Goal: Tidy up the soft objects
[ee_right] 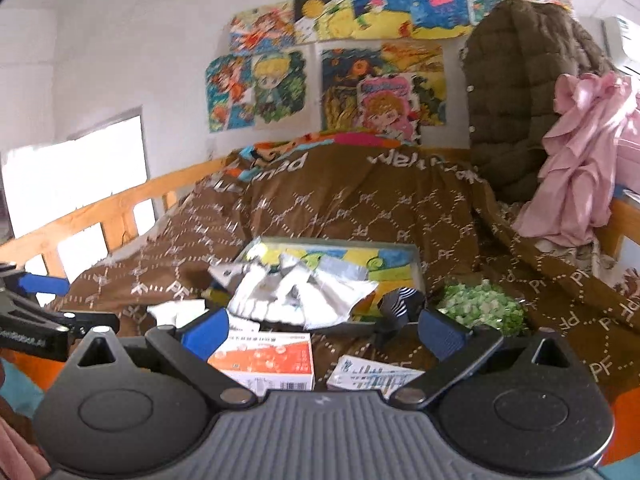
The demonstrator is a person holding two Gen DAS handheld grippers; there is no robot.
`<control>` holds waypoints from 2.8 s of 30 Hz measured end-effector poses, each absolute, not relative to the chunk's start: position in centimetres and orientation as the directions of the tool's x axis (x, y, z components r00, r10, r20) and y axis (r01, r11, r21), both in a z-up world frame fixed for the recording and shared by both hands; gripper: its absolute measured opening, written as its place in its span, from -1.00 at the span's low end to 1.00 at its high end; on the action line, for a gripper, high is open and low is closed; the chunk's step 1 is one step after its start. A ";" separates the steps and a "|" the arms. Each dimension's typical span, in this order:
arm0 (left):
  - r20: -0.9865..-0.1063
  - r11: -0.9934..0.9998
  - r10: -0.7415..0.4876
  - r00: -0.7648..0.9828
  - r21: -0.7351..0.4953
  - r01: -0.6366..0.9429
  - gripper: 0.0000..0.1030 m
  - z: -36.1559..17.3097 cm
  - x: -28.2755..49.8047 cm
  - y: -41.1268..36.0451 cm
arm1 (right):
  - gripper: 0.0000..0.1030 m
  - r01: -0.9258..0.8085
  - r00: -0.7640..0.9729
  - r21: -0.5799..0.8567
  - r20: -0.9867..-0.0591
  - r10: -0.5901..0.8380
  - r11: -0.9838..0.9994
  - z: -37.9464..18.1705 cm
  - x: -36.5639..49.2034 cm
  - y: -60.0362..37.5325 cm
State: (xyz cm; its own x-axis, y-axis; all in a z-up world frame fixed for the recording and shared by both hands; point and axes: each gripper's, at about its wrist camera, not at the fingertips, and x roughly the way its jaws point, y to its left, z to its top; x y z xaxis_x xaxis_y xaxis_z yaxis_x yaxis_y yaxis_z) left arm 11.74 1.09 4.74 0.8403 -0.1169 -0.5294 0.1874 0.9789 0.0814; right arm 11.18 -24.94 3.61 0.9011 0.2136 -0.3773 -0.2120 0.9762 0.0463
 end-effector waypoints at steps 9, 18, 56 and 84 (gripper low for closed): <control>-0.619 0.981 -0.125 0.775 0.038 0.188 0.98 1.3 15.4 3.8 | 0.99 -0.324 0.843 -0.096 -0.480 0.241 0.941 1.3 12.6 -20.7; -0.616 0.978 -0.126 0.777 0.053 0.201 0.98 -0.7 18.6 4.3 | 0.99 -0.396 0.812 -0.190 -0.529 0.246 0.899 -0.6 15.9 -17.6; -0.609 0.947 -0.298 0.735 -0.096 0.305 0.69 -4.8 23.6 7.7 | 0.58 -0.584 0.792 -0.474 -0.510 0.335 0.659 -6.9 25.9 -8.2; -0.538 0.926 -0.373 0.756 -0.272 0.263 -0.30 -5.4 27.0 10.5 | -0.03 -0.715 0.683 -0.474 -0.632 0.366 0.515 -7.2 28.5 -5.2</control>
